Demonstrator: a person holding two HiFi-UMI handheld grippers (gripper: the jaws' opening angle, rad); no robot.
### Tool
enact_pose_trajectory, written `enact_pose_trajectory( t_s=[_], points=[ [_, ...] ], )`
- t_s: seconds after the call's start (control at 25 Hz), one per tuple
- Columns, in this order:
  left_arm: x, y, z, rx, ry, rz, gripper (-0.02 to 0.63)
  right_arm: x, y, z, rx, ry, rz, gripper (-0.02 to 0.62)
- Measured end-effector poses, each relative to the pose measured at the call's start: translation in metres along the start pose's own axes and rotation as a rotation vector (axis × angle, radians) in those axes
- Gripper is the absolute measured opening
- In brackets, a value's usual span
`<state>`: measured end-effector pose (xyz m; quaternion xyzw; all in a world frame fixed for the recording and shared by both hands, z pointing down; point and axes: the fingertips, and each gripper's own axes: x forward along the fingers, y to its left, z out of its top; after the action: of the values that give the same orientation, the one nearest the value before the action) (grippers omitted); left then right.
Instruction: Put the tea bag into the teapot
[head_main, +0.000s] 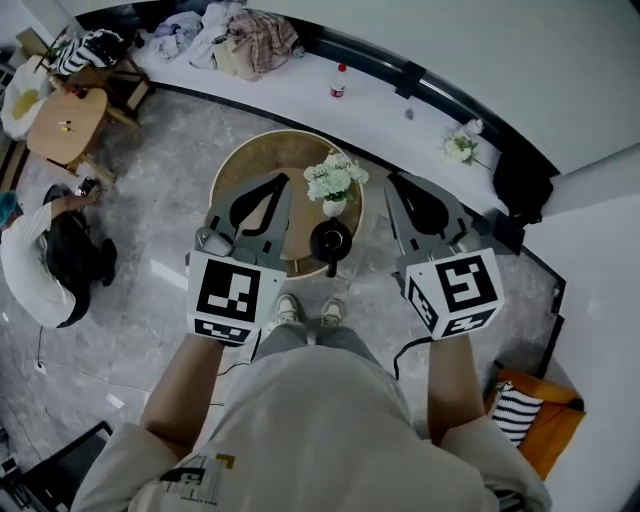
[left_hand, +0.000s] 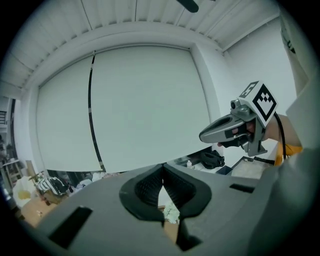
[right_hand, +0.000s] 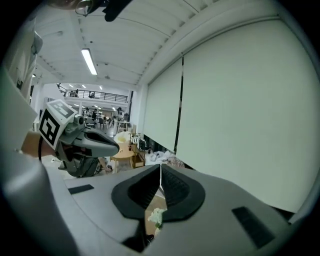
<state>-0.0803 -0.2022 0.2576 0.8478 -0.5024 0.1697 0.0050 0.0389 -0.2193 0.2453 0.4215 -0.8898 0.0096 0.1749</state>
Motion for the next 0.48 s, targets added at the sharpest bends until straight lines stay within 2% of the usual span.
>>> enact_pose_trajectory(
  t_s=[0.16, 0.32, 0.48],
  points=[
    [-0.023, -0.001, 0.036, 0.044, -0.077, 0.020, 0.009, -0.026, 0.001, 0.041, -0.026, -0.099, -0.014, 0.011],
    [-0.044, -0.001, 0.066, 0.116, -0.175, 0.031, 0.009, -0.044, 0.003, 0.065, -0.047, -0.168, -0.036, 0.009],
    [-0.065, 0.003, 0.084, 0.097, -0.221, 0.063, 0.009, -0.064, 0.008, 0.087, -0.046, -0.236, -0.036, 0.008]
  ],
)
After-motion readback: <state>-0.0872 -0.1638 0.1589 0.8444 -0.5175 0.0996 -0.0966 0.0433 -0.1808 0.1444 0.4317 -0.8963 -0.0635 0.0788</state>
